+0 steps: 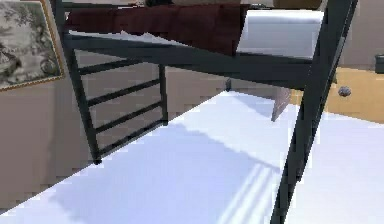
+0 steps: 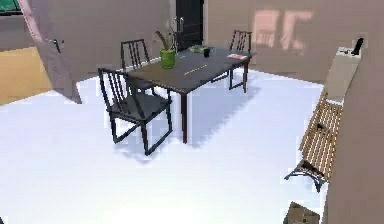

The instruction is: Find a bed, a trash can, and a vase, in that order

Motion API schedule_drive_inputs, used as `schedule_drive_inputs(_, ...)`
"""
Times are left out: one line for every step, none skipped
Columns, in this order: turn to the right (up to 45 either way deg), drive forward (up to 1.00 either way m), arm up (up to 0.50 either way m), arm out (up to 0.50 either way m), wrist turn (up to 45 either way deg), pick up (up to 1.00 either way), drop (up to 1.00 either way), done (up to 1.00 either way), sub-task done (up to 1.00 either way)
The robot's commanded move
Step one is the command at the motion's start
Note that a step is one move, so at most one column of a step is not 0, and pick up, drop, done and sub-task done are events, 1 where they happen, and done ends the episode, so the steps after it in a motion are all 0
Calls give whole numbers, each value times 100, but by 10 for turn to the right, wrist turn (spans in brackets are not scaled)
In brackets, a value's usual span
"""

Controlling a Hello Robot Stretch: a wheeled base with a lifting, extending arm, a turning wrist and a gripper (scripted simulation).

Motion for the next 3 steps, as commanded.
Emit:
schedule_drive_inputs(-450, 0, 0, 0, 0, 0, 0, 0, 0)
schedule_drive_inputs(-450, 0, 0, 0, 0, 0, 0, 0, 0)
schedule_drive_inputs(-330, 0, 0, 0, 0, 0, 0, 0, 0)
